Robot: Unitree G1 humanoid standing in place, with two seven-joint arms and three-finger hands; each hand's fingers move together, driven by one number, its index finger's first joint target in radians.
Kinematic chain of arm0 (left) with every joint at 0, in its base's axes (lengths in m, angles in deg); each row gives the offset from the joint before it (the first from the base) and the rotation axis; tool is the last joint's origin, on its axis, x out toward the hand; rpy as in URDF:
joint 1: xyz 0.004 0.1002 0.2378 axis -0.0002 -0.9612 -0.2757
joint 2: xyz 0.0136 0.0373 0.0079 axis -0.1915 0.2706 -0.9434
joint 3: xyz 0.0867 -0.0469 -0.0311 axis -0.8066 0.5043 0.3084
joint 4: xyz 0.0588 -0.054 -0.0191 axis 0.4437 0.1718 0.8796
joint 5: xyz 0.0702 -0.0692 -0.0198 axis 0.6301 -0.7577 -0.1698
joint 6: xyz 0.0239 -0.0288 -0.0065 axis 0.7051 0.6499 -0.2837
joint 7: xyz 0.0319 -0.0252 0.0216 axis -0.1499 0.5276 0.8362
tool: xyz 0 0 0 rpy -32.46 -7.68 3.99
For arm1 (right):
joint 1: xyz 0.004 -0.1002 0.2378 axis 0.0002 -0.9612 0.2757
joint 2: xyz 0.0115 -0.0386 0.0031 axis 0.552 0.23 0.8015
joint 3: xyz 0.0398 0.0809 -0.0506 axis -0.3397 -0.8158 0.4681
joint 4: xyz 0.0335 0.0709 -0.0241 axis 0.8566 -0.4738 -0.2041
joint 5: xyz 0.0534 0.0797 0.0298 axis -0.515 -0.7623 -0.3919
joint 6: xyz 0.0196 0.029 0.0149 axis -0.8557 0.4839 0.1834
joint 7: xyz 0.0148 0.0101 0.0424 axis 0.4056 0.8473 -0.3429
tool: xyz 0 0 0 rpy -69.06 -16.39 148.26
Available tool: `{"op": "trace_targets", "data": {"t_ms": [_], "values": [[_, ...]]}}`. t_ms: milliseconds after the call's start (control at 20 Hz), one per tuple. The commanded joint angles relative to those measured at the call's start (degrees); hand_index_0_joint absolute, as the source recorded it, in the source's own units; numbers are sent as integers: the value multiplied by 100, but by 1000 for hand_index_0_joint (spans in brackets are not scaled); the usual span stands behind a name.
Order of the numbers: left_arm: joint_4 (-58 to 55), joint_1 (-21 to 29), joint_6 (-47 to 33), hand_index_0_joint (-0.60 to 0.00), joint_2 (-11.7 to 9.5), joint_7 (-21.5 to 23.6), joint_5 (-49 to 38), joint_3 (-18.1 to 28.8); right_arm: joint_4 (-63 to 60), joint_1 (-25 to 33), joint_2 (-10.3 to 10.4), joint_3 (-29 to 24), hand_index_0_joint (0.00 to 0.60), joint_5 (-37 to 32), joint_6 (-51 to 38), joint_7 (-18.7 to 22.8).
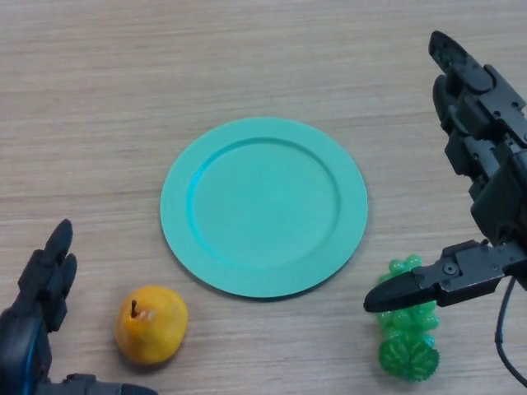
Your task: Pick up the yellow pear and place it on the plate
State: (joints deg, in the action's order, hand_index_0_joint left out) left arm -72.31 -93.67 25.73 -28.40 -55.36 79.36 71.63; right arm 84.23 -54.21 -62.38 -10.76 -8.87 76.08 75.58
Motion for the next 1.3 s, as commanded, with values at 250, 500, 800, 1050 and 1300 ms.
{"op": "trace_targets", "data": {"t_ms": [250,500,800,1050,1300], "values": [[715,512,-1039,0,-351,574,381,-367,439,76,-74,-215,0,69,-665,137],[1184,671,-1184,0,-376,532,278,-610,511,105,-91,-232,0,76,-638,186],[1341,686,-1481,-600,-409,446,559,-785,579,67,-87,-246,0,66,-608,154],[263,249,-1177,-600,-432,-2,484,-697,772,0,-104,-288,0,-20,-394,106],[-1456,3,-977,-600,-278,-189,310,-359,880,-17,-95,-285,0,-5,-290,118]]}}
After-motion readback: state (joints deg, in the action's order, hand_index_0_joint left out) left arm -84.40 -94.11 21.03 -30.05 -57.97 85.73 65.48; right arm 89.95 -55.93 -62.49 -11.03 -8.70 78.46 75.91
